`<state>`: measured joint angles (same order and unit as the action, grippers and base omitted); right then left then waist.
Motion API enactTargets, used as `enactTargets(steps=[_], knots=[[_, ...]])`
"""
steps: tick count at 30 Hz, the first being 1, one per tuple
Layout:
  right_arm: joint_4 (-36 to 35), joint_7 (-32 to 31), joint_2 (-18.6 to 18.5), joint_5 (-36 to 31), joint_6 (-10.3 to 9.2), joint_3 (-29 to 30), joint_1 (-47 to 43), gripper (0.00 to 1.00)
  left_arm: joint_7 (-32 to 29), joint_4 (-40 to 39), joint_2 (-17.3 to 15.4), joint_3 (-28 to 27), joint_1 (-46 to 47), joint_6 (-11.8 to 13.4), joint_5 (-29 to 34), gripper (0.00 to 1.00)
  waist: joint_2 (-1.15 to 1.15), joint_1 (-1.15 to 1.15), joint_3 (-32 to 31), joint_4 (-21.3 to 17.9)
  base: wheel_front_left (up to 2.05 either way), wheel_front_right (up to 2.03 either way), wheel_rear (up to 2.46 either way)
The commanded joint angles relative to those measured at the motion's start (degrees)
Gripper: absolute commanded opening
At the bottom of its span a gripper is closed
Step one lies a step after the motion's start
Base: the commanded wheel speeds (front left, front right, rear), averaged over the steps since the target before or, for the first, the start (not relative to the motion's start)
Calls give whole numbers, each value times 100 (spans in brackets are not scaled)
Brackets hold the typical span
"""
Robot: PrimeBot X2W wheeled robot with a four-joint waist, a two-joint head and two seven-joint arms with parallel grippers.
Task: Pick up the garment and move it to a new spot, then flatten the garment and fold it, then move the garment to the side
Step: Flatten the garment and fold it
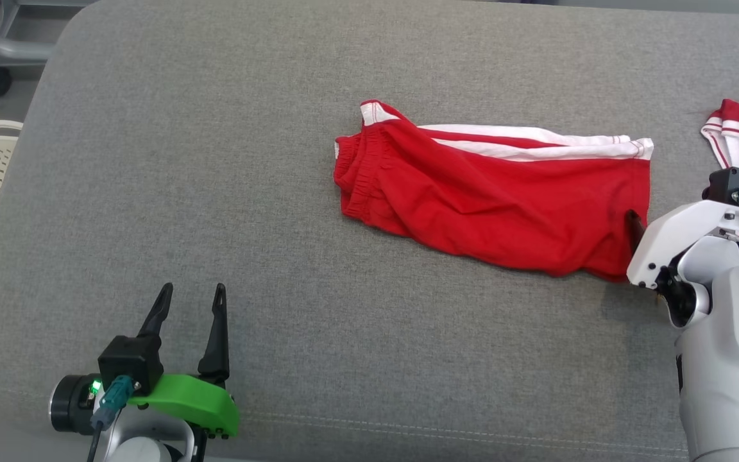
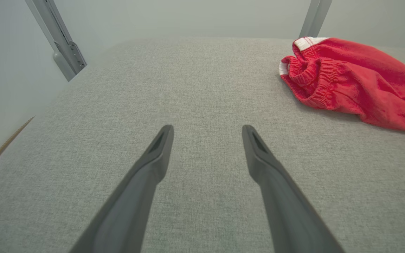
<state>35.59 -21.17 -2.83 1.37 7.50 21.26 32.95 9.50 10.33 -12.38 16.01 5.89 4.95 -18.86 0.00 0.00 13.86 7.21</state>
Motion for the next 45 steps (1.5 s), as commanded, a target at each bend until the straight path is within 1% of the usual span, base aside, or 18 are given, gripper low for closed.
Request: enactTargets(steps=[1, 7, 15, 19, 20, 21, 22, 23, 30, 39, 42, 43, 45], knots=[[63, -48, -15, -16, -3, 17, 126, 100, 33, 16, -9, 8, 98, -30, 1, 100, 0, 0, 63, 66, 0, 0, 0], [624, -338, -2, 214, -2, 95, 450, 100, 46, 84, 4, 60, 131, -44, -38, 100, 0, 0, 71, 120, 0, 0, 0], [1175, -589, 18, 409, 0, -343, 909, 100, 70, 181, 28, 114, 191, -70, -89, 100, 0, 0, 73, 199, 0, 0, 0], [1309, -683, 11, 318, 0, -320, 996, 100, 91, 217, 39, 126, 205, -62, -117, 100, 0, 0, 64, 235, 0, 0, 0], [1326, -703, 8, 241, -1, -251, 1000, 64, 98, 226, 39, 132, 208, -61, -124, 100, 0, 0, 62, 245, 0, 0, 0], [1313, -672, 5, 171, -1, -173, 1004, 33, 105, 234, 42, 138, 210, -60, -130, 100, 0, 0, 58, 256, 0, 0, 0], [1297, -663, 2, 74, -1, -100, 1005, 11, 111, 238, 43, 140, 211, -56, -124, 100, 0, 0, 53, 265, 0, 0, 0], [1275, -656, -1, -13, -1, -34, 1000, 0, 112, 237, 43, 146, 210, -50, -115, 100, 0, 0, 48, 273, 0, 0, 0], [890, -746, -30, -597, -6, 366, 918, 0, 115, 255, 39, 154, 142, 11, -170, 100, 0, 0, -56, 245, 0, 0, 0], [-96, -1370, -18, -1505, -6, 713, 823, 0, 99, 265, 45, 216, 78, 12, -202, 100, 0, 0, -226, 255, 0, 0, 0], [-282, -1532, -15, -1543, -6, 676, 863, 0, 100, 274, 45, 230, 57, 9, -217, 100, 0, 0, -266, 281, 0, 0, 0], [-404, -1671, -12, -1464, -5, 524, 925, 0, 105, 292, 41, 241, 45, 3, -218, 100, 0, 0, -303, 307, 0, 0, 0], [-439, -1723, -12, -1382, -5, 427, 954, 0, 110, 303, 38, 247, 39, -3, -228, 100, 0, 0, -320, 321, 0, 0, 0]])
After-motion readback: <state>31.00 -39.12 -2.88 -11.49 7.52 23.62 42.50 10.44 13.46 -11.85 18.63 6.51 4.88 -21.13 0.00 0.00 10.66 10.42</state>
